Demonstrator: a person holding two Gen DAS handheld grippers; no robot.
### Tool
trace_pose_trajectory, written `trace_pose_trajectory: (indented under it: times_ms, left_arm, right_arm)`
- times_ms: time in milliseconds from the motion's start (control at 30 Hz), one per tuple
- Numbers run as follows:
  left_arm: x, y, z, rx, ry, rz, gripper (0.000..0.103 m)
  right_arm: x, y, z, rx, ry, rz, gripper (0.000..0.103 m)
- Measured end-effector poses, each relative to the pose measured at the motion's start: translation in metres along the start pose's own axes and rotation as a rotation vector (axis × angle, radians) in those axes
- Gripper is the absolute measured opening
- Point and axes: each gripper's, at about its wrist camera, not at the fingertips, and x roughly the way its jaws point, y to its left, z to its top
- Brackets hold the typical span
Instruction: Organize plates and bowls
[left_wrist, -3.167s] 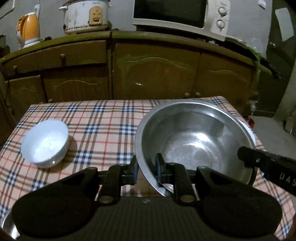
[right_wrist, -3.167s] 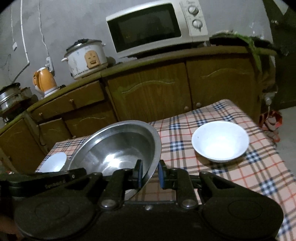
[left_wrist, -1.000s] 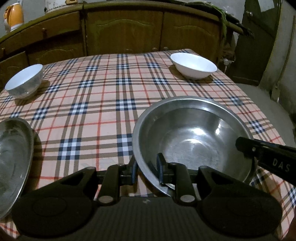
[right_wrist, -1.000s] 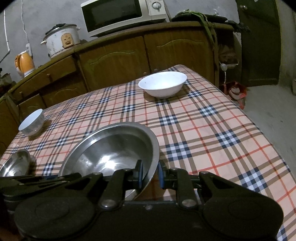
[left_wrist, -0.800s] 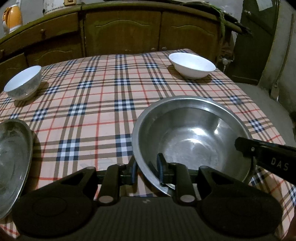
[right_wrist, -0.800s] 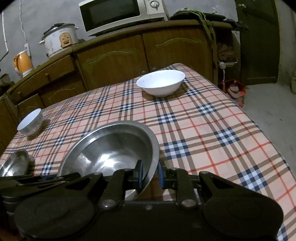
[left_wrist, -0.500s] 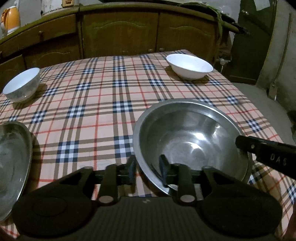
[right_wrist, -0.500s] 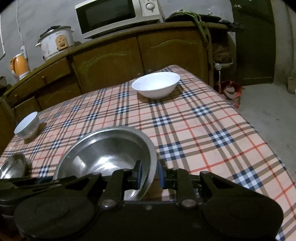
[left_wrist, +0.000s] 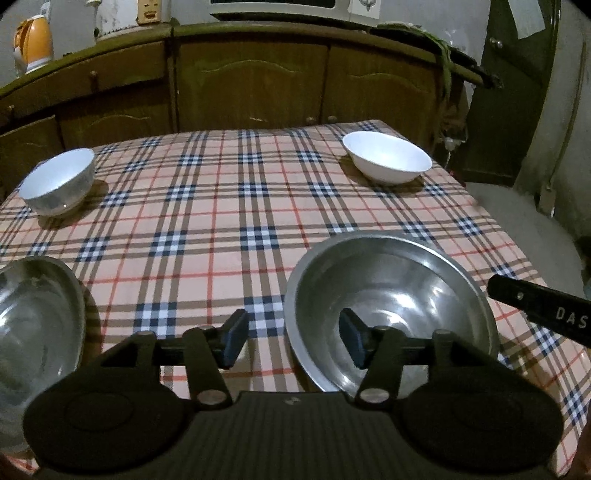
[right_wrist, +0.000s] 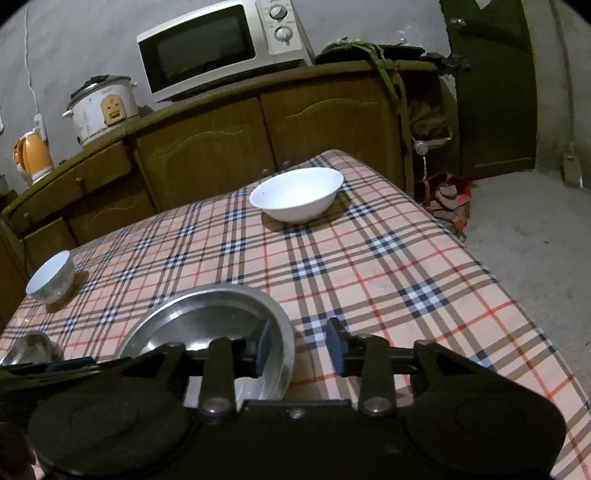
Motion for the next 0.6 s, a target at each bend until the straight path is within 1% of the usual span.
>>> trace_pose_trajectory:
  times_ms: [33,67,133,233,600]
  left_arm:
    - [0.0,0.0,0.001,0.0,-0.002,0.001,0.057]
    - [-0.001,0.0,0.002,0.001,-0.004,0.002,0.058]
    - [-0.001,0.0,0.004,0.002,-0.006,0.003,0.058]
    - [-0.002,0.001,0.007,0.006,-0.011,0.007,0.06]
    - [-0.001,0.0,0.02,0.016,-0.027,0.009,0.061]
  right_arm:
    - [-0.001,-0.001,0.001,0.001,-0.005,0.0,0.05]
    - [-0.002,-0.001,0.002,0.001,-0.01,-0.001,0.052]
    - [-0.003,-0.003,0.005,0.005,-0.015,-0.001,0.053]
    - [-0.004,-0.006,0.008,0.014,-0.023,0.0,0.057]
    - [-0.005,-0.01,0.02,0.022,-0.046,0.0,0.06]
